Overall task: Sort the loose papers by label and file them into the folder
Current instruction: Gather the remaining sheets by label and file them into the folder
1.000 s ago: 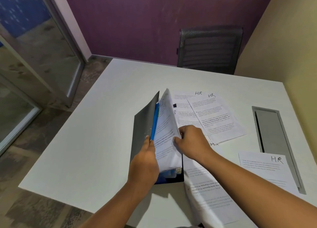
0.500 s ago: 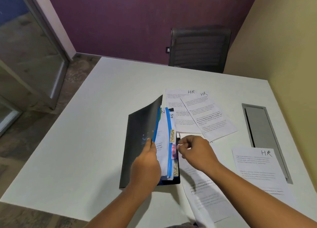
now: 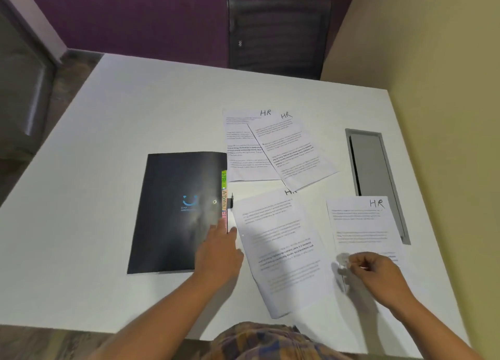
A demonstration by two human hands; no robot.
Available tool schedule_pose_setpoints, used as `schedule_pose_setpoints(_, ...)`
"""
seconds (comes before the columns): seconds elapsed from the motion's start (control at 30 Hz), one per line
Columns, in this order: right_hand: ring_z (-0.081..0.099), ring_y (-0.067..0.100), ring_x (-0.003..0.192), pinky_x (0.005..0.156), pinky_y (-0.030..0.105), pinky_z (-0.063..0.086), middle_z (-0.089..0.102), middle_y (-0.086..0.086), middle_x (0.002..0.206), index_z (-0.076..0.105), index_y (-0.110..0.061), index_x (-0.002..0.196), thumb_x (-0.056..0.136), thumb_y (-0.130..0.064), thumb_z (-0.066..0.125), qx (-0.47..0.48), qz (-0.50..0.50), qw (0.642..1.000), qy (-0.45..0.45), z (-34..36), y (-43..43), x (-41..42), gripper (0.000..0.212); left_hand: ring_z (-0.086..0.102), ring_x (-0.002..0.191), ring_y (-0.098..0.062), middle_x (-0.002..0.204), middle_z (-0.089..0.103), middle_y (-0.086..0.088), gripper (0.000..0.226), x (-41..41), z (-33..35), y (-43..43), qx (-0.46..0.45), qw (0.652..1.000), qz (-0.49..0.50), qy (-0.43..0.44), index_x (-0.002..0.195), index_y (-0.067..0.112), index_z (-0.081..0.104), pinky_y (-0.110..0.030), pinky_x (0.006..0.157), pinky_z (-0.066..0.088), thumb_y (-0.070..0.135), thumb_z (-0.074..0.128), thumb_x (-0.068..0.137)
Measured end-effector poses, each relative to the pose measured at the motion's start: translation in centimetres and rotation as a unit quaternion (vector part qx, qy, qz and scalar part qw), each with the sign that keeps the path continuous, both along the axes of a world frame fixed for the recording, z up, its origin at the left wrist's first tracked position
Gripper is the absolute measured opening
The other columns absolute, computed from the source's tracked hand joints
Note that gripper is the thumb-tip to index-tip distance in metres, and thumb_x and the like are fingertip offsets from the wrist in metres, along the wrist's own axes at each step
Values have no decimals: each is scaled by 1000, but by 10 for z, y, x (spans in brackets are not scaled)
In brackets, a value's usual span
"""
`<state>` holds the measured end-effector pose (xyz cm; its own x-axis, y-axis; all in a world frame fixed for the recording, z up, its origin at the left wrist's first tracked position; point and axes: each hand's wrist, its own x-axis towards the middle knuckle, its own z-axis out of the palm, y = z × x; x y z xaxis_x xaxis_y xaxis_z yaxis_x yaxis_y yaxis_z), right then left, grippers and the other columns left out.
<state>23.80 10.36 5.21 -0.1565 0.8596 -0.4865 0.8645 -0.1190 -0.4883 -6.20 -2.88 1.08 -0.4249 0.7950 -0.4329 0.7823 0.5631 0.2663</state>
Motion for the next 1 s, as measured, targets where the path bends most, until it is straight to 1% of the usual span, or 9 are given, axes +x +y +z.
schedule_pose_setpoints(0.13, 61, 3, 74, 62, 17, 40, 70, -8, 81, 71, -21, 83, 85, -21, 76, -2, 5, 1000, -21, -16, 10, 42, 6, 44, 130, -21, 137, 48, 2, 38, 39, -15, 4, -27, 998, -7, -50, 124, 28, 54, -40, 95, 50, 45, 49, 91)
schedule_pose_setpoints(0.23, 67, 18, 89, 70, 26, 44, 74, 2, 102, 73, -15, 104, 88, -21, 72, -2, -13, 1000, -28, -30, 27, 70, 17, 56, 109, -17, 119, 55, 4, 42, 69, -20, 10, 35, 992, 106, -57, 117, 28, 53, -37, 85, 55, 50, 61, 82)
schedule_pose_setpoints(0.33, 66, 30, 99, 75, 31, 41, 72, 11, 113, 68, -11, 114, 89, -17, 67, 22, -37, 998, -42, -38, 44, 89, 27, 57, 105, -22, 114, 51, 0, 62, 95, -25, 14, 53, 966, 250, -47, 116, 22, 45, -42, 81, 56, 52, 74, 71)
schedule_pose_setpoints(0.43, 63, 34, 96, 70, 31, 41, 69, 16, 116, 64, -1, 121, 87, -12, 67, 54, -63, 995, -62, -48, 62, 103, 36, 51, 112, -26, 122, 46, -7, 71, 114, -30, 17, 15, 957, 290, -23, 120, 18, 40, -43, 84, 54, 53, 77, 71)
schedule_pose_setpoints(0.57, 61, 39, 111, 90, 43, 52, 61, 18, 129, 58, -3, 129, 82, -28, 72, 45, -61, 991, -109, -66, 81, 119, 55, 56, 105, -30, 123, 41, -10, 66, 124, -32, 26, 46, 931, 354, -75, 120, 10, 43, -40, 84, 51, 30, 84, 72)
schedule_pose_setpoints(0.73, 57, 36, 108, 85, 45, 53, 61, 13, 113, 56, -9, 121, 77, -47, 72, 49, -19, 979, -197, -71, 86, 124, 60, 55, 83, -26, 98, 54, -5, 51, 124, -35, 29, 63, 881, 440, -159, 99, 11, 39, -31, 71, 44, 15, 82, 74)
schedule_pose_setpoints(0.8, 57, 35, 108, 83, 44, 52, 61, 11, 111, 55, -10, 119, 76, -49, 74, 62, -6, 974, -218, -70, 89, 123, 61, 60, 79, -24, 95, 65, -4, 31, 123, -37, 27, 61, 885, 432, -165, 96, 11, 52, -31, 67, 46, 22, 77, 80)
schedule_pose_setpoints(0.9, 61, 37, 102, 78, 43, 54, 64, 11, 106, 50, -11, 117, 75, -44, 78, 10, -43, 985, -165, -76, 98, 126, 61, 64, 78, -19, 94, 71, -3, 13, 127, -28, 23, 84, 899, 391, -180, 96, 15, 63, -30, 65, 50, 27, 60, 94)
schedule_pose_setpoints(1.0, 66, 29, 81, 71, 39, 58, 71, 7, 94, 59, -12, 96, 81, -36, 75, -61, -58, 993, -86, -80, 105, 131, 33, 64, 77, -13, 92, 70, 1, 18, 137, -9, 15, 127, 904, 367, -177, 95, 16, 64, -25, 59, 49, 29, 52, 99)
